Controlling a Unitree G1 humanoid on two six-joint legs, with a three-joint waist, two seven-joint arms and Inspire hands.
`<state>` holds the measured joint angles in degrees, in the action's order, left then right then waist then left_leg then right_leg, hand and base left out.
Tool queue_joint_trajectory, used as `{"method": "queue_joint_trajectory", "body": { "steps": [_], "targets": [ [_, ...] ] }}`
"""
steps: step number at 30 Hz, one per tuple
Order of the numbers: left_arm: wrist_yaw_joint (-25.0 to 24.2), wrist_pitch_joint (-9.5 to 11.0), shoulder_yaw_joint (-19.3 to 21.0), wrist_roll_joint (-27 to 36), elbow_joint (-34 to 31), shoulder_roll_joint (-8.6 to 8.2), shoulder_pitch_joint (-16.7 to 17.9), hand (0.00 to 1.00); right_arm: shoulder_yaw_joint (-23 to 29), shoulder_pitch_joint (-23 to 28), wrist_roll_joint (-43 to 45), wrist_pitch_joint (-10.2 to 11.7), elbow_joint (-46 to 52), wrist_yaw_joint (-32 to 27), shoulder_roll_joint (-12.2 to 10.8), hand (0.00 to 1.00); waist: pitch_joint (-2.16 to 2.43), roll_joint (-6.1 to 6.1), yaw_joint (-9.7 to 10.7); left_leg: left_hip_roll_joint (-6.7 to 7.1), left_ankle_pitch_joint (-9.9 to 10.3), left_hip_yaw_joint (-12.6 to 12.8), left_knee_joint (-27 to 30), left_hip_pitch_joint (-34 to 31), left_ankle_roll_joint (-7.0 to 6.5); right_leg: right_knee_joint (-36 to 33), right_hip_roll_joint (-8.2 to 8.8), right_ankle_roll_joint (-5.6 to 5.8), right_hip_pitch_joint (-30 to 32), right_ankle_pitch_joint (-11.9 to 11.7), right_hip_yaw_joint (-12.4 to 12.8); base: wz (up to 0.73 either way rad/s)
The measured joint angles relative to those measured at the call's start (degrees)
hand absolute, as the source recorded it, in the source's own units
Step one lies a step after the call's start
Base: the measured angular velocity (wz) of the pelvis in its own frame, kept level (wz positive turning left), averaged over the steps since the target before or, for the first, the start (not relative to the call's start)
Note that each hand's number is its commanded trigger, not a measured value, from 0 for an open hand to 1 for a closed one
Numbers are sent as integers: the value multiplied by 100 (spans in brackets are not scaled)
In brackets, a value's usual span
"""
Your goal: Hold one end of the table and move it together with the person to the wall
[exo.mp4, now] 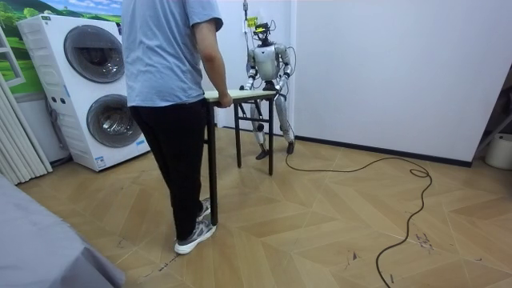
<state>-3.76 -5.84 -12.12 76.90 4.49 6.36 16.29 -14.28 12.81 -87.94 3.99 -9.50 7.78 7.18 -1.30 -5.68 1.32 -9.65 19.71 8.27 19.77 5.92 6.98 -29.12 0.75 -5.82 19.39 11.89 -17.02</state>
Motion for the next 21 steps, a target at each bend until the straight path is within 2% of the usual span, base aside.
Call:
{"method": "queue_joint_trajectory", "body": {
  "steps": [1,5,9,12,13,15,16,19,21],
  "targets": [
    [6,0,-14,-2,2,-10,-28,100,55,-6,-1,-45,3,0,3,100,-2,-14,-9,48,4,72,-238,106,1,56,8,45,15,-80,27,9],
    [29,44,-52,2,1,-43,-36,100,169,-23,-2,-215,3,-7,-11,100,1,-93,4,112,108,85,-412,84,-51,260,35,169,67,-356,122,-10],
    [99,128,-137,8,4,-62,-45,100,202,3,30,-213,2,-14,-16,100,-2,-98,101,252,187,89,-454,33,-188,417,162,287,89,-621,115,4],
    [112,132,-146,3,44,-69,-46,100,197,33,87,-211,2,-25,-17,100,-7,-83,194,388,201,95,-450,5,-220,454,308,357,91,-753,130,7],
    [139,132,-161,2,50,-73,-46,100,200,59,88,-211,2,-25,-14,100,-9,-68,213,446,204,103,-440,-4,-290,454,362,384,91,-785,141,6],
    [173,136,-181,-8,49,-75,-46,100,200,100,79,-210,2,-25,-21,100,-15,-30,258,488,234,143,-417,-19,-391,455,418,409,91,-830,133,6],
    [174,150,-181,-11,49,-75,-46,100,200,108,80,-208,1,-25,-33,100,-34,13,271,515,233,226,-402,-23,-421,467,455,416,91,-878,134,3],
    [174,162,-179,-14,57,-81,-45,100,206,130,83,-196,-3,-25,-67,100,-48,51,287,563,225,362,-396,-26,-446,609,506,427,71,-1064,117,-4],
    [174,172,-189,-13,80,-81,-46,100,205,130,87,-201,-20,-25,-64,100,-49,59,301,619,199,411,-398,-39,-613,703,519,429,60,-1168,118,-13]
  ]
}}
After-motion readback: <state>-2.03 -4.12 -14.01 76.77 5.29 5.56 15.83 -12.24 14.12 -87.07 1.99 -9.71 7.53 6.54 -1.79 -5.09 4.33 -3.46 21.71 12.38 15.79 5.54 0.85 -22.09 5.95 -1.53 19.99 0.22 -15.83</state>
